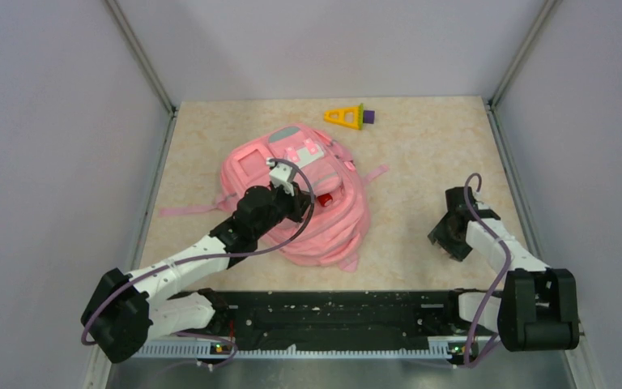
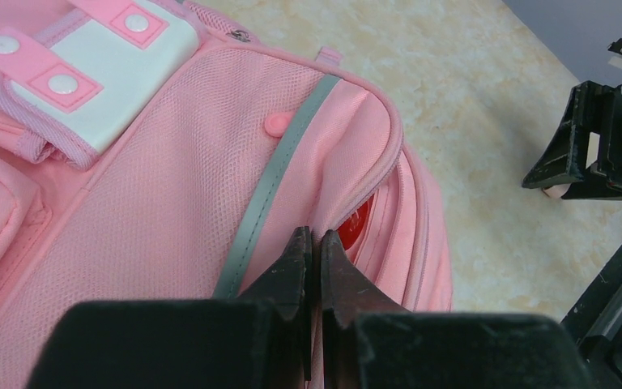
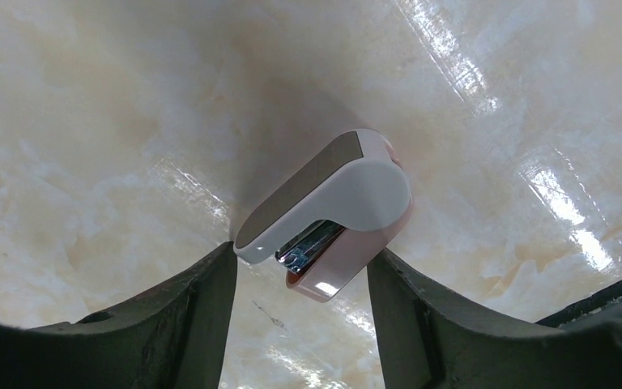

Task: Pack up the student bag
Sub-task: Pick up the stationery from the center of the board.

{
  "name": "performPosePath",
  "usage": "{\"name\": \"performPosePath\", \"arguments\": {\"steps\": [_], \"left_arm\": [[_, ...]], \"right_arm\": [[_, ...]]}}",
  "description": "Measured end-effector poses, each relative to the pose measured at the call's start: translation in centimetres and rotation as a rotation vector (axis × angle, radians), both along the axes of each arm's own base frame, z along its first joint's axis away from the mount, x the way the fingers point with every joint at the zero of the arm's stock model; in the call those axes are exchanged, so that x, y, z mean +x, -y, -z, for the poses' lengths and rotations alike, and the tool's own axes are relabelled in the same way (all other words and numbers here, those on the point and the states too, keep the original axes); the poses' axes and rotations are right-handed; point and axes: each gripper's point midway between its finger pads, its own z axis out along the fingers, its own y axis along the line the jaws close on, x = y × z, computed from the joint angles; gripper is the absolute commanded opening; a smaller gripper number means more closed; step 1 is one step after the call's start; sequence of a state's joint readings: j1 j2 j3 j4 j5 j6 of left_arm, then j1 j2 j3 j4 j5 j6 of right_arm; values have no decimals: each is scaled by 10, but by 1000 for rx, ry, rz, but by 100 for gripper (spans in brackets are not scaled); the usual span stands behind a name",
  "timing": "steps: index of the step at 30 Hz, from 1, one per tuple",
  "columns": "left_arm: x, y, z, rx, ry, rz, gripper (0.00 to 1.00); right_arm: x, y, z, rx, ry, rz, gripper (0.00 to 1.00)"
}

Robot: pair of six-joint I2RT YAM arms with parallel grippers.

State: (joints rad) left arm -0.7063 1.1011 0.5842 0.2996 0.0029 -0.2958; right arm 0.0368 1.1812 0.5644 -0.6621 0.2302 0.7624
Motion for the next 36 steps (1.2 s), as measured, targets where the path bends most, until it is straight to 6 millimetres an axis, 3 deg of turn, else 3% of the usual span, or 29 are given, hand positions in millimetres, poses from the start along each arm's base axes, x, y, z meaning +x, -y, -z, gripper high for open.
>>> {"name": "performPosePath", "arguments": {"steps": [8, 12, 16, 24, 36], "left_arm": [[-1, -2, -1, -3, 4, -1, 0], [-2, -2, 0, -3, 2, -1, 0], [-2, -2, 0, -3, 3, -1, 0], [-2, -2, 1, -3, 3, 0, 0], [-2, -2, 1, -4, 2, 3, 0]], "right_arm": [[1, 0, -1, 0, 39, -11, 49], [2, -2, -2, 1, 59, -29, 67], [2, -2, -3, -4, 64, -28, 76], [3, 3, -3, -20, 71, 10, 77], [7, 26, -1, -71, 62, 101, 81]]}}
